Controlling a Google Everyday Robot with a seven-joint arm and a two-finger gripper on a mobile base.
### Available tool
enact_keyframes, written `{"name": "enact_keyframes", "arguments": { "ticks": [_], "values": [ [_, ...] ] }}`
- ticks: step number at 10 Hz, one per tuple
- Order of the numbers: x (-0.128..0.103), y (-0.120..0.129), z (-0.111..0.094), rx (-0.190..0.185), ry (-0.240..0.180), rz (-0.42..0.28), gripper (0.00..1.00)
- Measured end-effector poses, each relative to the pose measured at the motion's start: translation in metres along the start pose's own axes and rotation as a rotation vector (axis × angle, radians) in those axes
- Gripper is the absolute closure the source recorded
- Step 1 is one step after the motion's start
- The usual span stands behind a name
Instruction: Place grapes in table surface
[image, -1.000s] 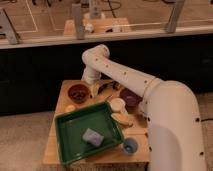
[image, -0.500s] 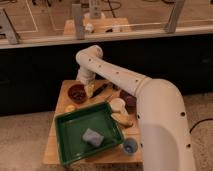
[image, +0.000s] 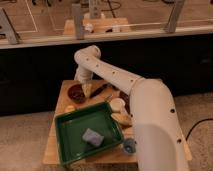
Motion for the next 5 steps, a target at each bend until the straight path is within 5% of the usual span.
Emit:
{"name": "enact_keyframes", "arguments": {
  "ticks": [5],
  "values": [
    [-0.003,-0.009,0.023,-0.013,0.026,0.020,0.20]
  ]
}}
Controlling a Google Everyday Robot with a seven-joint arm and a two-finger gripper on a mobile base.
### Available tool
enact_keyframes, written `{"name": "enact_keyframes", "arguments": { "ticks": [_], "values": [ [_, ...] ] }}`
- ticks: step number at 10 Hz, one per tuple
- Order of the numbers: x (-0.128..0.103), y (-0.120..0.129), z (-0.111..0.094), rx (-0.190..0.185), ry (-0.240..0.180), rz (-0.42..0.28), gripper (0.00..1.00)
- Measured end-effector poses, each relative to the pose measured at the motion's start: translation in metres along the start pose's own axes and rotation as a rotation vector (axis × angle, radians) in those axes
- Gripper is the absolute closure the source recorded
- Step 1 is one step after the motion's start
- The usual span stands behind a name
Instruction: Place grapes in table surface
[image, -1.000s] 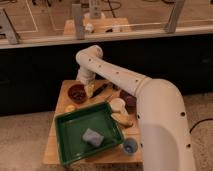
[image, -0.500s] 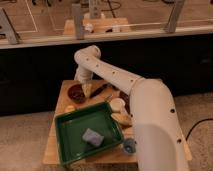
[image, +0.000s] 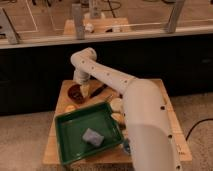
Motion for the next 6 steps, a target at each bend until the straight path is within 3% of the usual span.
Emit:
{"name": "enact_keyframes", "arguments": {
  "ticks": [6],
  "values": [
    [-0.0090,-0.0080,0.0111,-0.008,-0.010,-0.004,0.20]
  ]
}}
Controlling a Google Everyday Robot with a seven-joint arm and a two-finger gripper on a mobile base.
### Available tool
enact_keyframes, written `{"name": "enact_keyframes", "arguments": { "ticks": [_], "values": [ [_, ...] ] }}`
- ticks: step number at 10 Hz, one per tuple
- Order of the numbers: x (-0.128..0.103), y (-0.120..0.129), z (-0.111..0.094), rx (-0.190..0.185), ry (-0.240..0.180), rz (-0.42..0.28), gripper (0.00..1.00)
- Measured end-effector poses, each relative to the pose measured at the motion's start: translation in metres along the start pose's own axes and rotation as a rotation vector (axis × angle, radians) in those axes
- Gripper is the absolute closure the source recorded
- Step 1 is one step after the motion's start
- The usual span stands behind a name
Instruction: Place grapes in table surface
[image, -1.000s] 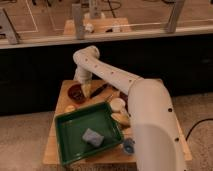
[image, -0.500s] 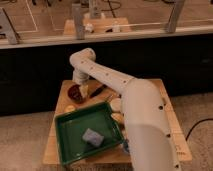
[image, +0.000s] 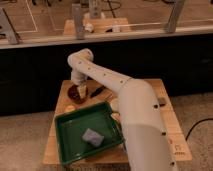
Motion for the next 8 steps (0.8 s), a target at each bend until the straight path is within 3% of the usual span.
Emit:
{"name": "enact_keyframes", "arguments": {
  "ticks": [8],
  "values": [
    [-0.0003,-0.0010,0.0098,-0.019,0.005,0.006,0.23]
  ]
}}
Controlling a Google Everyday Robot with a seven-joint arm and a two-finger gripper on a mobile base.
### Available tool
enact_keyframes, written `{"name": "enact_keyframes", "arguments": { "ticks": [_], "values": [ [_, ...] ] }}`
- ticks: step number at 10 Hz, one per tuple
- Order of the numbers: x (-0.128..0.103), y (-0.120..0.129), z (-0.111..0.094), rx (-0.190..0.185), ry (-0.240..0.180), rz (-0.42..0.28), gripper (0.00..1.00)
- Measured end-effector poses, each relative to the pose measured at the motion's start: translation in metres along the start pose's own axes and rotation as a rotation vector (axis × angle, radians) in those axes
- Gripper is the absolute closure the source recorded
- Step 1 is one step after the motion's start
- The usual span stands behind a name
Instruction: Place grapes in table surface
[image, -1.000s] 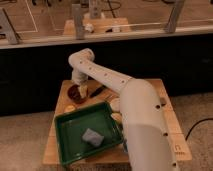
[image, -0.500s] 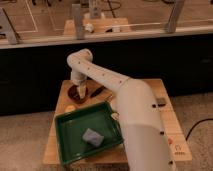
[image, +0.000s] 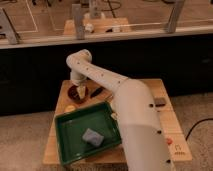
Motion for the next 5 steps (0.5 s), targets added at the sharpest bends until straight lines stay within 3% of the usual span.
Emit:
{"name": "enact_keyframes", "arguments": {
  "ticks": [3,5],
  "values": [
    [0.0018,0.0010,0.0032,-0.006,-0.007,0.009,0.47],
    [0.0031,0.0016,0.0025,-0.007,-0.017,0.007,0.48]
  ]
}}
